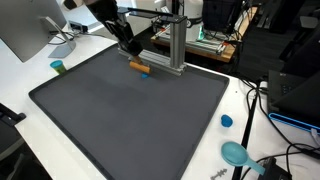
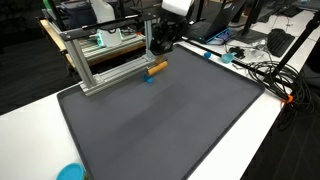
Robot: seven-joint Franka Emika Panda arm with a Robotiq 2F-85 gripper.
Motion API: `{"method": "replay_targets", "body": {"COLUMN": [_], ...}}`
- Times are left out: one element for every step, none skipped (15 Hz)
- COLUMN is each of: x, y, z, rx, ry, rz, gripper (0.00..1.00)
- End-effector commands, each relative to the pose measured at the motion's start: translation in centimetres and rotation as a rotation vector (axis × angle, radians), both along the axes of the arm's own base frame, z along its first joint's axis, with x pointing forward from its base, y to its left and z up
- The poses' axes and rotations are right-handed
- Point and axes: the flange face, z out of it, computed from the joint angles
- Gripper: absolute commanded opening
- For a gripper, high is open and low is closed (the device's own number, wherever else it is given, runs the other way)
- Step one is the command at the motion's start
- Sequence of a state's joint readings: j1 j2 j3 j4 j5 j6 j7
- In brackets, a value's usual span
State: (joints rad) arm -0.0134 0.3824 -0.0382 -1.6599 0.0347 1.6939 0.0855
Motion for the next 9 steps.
{"method": "replay_targets", "body": {"x": [-0.7,-0.8,-0.9,-1.1,-1.3,-1.6,-2.0,-2.4,-2.6], "y": [2.3,2.6,2.8,2.7,2.6,2.2,1.8,1.5,1.3], "z": [-1.8,-2.3,-2.6,-2.7,-2.7,-2.4,-2.2,-2.0,-1.8], "rx": [-0.035,-0.04,-0.05,-0.064,-0.084,-0.097,-0.109,-0.119,-0.121], "ry": [0.045,0.055,0.066,0.079,0.094,0.097,0.11,0.134,0.138], "rz": [0.037,0.039,0.038,0.025,0.012,-0.009,-0.032,-0.048,-0.06], "gripper": [0.22,0.22,0.22,0.22,0.22,0.22,0.22,0.22,0.22]}}
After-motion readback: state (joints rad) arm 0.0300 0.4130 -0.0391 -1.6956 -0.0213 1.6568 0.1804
